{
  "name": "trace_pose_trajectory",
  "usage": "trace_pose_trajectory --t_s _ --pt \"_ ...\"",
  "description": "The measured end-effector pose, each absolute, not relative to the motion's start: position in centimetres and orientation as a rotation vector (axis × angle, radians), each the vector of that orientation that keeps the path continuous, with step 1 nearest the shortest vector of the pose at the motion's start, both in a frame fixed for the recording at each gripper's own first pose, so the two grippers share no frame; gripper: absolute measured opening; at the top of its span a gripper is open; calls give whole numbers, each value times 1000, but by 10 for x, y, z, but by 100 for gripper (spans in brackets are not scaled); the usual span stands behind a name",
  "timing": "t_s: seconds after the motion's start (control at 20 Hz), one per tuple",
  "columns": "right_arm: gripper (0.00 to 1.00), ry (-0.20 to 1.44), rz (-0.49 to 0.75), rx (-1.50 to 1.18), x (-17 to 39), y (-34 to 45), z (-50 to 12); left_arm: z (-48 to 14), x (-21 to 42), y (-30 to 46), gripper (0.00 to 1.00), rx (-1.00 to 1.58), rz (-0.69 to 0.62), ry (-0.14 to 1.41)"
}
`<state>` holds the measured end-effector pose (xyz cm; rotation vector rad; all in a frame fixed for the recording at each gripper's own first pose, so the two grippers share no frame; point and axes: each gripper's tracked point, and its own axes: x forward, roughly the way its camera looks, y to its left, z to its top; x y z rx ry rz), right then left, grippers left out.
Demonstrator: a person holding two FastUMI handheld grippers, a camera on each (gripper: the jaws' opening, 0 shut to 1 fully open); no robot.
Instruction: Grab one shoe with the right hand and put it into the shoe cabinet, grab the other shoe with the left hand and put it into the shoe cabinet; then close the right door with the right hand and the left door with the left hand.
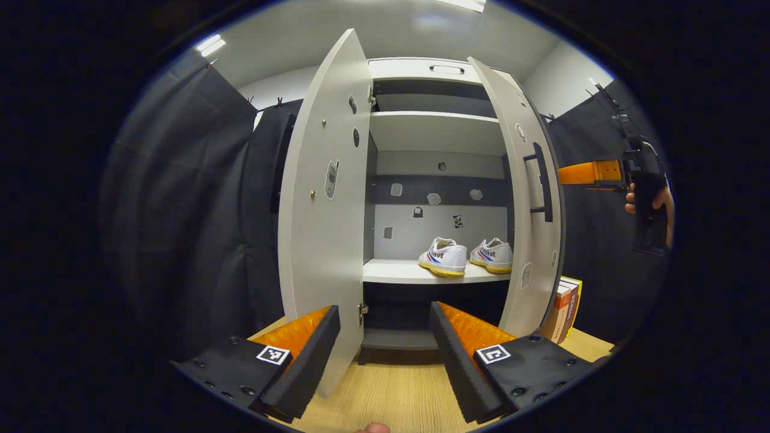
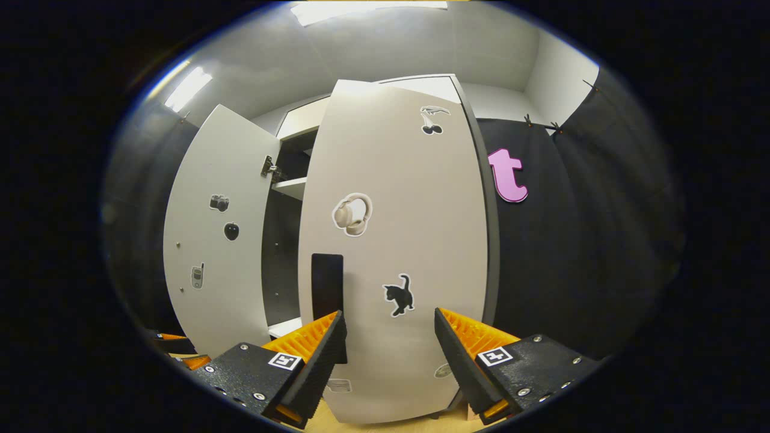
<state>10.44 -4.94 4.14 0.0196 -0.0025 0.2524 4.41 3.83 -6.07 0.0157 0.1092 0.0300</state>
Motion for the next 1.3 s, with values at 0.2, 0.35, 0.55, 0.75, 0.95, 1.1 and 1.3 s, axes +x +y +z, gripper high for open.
trace_pose_trajectory --t_s 0.2,0.35,0.55,0.75,0.95,1.1,1.3 --pt "91 3 247 13 123 -34 36 -60 41 44 99 17 38 106" --pt "91 6 250 23 130 -30 31 -60 41 47 97 19 39 103" --pt "91 10 240 32 141 -23 26 -61 40 50 99 13 40 107" --pt "91 26 224 52 155 -17 21 -59 40 48 97 16 24 101" --pt "91 22 215 59 165 -14 18 -58 38 43 94 3 7 101" --pt "91 20 202 47 169 -11 16 -56 35 35 94 -5 -5 100" --pt "92 7 181 63 159 -21 21 -56 37 26 96 -26 -25 113"
